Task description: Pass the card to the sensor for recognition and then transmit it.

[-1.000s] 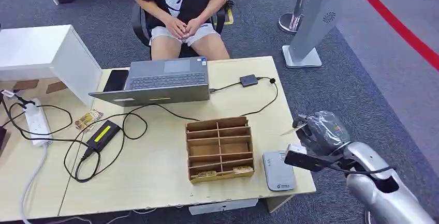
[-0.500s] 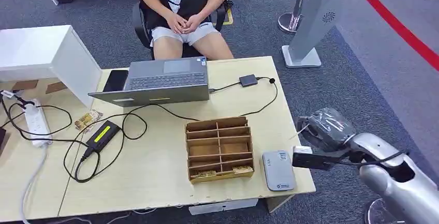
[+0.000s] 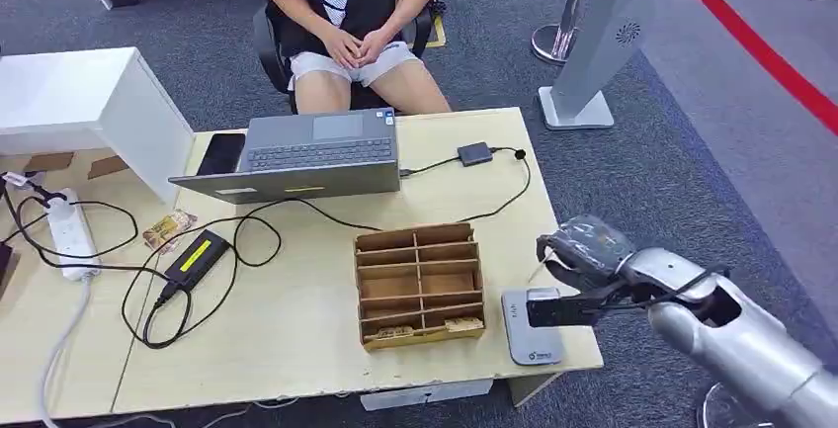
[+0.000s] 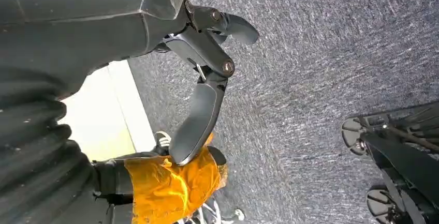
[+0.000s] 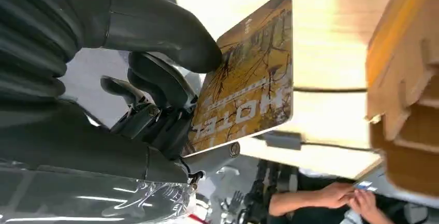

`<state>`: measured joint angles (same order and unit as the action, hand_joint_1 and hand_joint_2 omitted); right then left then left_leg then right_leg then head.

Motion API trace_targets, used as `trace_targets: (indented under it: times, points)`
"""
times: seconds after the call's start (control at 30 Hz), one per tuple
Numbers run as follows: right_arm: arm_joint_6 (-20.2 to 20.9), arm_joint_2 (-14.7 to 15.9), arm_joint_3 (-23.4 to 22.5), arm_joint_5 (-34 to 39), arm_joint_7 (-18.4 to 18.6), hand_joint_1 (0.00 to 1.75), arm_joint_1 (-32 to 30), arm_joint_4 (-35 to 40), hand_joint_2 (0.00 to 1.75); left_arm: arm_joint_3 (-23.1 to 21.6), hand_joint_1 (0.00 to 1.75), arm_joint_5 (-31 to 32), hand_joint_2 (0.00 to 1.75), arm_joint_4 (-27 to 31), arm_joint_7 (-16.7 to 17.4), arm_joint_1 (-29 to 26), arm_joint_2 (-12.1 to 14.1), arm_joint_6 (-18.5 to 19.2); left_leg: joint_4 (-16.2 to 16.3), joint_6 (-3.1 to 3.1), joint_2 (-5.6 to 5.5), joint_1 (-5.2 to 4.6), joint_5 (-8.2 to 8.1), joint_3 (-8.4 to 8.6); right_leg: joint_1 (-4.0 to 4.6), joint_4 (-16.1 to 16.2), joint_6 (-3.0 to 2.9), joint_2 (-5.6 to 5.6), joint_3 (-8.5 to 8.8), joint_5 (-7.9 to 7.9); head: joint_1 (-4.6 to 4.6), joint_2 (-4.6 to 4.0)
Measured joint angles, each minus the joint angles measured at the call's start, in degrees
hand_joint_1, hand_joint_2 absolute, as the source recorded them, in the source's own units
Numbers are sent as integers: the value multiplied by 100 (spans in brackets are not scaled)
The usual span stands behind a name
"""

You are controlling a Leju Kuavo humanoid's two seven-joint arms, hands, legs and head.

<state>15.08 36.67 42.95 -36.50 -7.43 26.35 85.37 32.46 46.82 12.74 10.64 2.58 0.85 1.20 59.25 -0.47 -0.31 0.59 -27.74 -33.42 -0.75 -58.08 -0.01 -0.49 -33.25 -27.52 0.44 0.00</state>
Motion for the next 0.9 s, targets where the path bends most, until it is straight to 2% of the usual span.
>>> trace_targets:
  times: [0.23, 0.43, 0.73, 0.9]
  points:
    - [66, -201, 557, 109, 26, 175, 293, -407, 175, 2, 0, 68, 175, 0, 37, 15, 0, 26, 0, 0, -1, 0, 1, 1, 0, -1, 0, -1, 1, 0, 0, 0]
    - [76, -243, 795, 113, 59, 175, 406, -594, 175, 11, 0, 87, 175, 0, 55, 23, 0, 26, 1, 0, -1, 0, 1, 0, 0, 0, 0, -1, 0, 0, 2, 0]
    - [-96, -236, 985, 302, 195, 175, 494, -662, 175, 68, 0, 122, 175, 0, 66, 22, 0, 24, 1, 0, -1, -1, 1, 2, 0, 0, 0, 0, 0, 0, 2, 2]
    - [-289, -15, 878, 417, 302, 175, 552, -467, 175, 140, 0, 153, 175, 0, 57, 9, 2, 24, 1, 0, -1, -1, 0, 2, 0, 0, 0, 0, 0, 0, 2, 0]
